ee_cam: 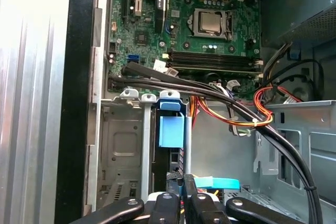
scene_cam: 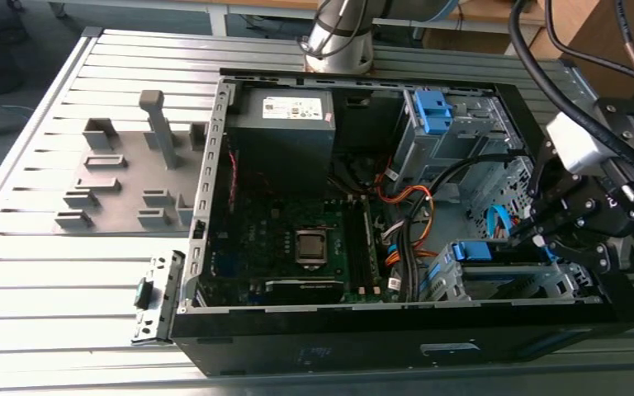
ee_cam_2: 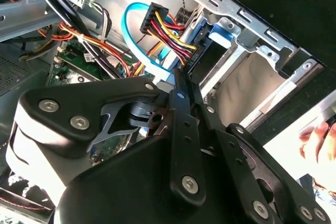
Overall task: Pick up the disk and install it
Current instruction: 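Insert the second disk wire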
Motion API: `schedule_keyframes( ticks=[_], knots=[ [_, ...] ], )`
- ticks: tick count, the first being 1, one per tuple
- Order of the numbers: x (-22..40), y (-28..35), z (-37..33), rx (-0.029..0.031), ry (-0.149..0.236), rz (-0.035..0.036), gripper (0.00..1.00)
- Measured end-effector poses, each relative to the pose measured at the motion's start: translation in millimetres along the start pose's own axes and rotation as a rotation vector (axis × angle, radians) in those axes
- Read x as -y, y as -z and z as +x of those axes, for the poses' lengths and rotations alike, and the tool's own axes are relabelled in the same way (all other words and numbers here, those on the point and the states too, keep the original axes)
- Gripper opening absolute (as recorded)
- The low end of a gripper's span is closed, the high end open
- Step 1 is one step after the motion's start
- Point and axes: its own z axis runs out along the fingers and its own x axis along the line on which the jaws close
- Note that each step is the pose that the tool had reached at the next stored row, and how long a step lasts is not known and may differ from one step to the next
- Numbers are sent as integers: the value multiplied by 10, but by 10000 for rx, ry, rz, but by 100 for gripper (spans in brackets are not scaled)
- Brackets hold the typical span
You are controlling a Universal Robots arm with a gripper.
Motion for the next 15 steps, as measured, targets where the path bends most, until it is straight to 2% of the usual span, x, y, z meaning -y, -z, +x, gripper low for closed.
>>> schedule_keyframes(
  ticks=[12, 15],
  knots=[
    [10, -59, 3, 24, 2, 0, 16],
    [10, -64, 3, 70, 6, 1, 16]
  ],
)
